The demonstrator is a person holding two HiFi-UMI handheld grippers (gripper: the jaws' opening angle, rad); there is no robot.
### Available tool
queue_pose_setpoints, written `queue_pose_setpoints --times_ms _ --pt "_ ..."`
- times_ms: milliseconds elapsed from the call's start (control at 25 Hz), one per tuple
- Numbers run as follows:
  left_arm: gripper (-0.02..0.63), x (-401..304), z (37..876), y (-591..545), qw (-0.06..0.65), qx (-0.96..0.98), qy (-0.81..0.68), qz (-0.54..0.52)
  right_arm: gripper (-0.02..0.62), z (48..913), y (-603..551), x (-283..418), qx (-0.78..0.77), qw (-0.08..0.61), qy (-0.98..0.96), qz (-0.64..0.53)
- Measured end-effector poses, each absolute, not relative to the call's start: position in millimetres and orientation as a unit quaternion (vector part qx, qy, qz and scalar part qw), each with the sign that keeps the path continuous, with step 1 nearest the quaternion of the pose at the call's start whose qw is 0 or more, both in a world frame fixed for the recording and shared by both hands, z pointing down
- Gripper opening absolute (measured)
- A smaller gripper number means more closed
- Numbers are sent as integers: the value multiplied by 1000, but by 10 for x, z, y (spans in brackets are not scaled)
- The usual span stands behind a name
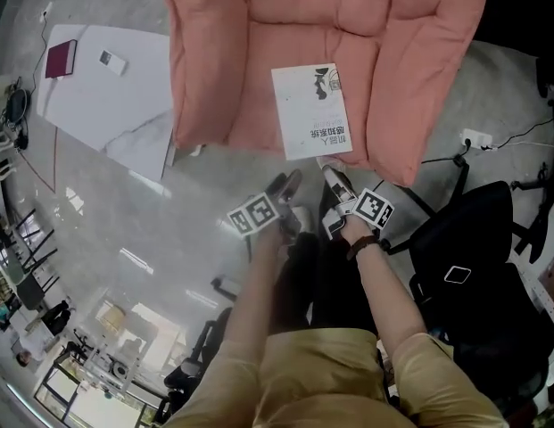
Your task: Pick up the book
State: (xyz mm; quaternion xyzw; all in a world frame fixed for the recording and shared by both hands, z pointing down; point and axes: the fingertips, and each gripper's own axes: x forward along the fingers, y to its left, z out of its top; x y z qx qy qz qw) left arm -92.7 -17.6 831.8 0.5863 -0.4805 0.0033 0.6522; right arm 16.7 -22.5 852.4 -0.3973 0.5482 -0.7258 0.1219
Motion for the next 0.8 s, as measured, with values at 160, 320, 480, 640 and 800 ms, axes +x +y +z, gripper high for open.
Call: queue_pose_setpoints --times_ms 160,320,480,640,800 --pt "311 -965 8549 -246 667 570 -479 -14 209 8737 -341 93 -393 142 536 -734" --pt "316 -953 8683 -321 683 557 -471 -32 209 8896 -449 105 -401 170 513 -740" --pt "316 -967 8826 -363 699 537 -470 -51 207 9002 -509 55 -398 164 524 -735" --pt "314 -972 8943 -454 715 512 -466 -94 202 9114 -578 54 -406 178 506 -739" --pt "265 -944 9016 -528 733 485 -457 -137 173 9159 -646 45 -412 185 494 -744"
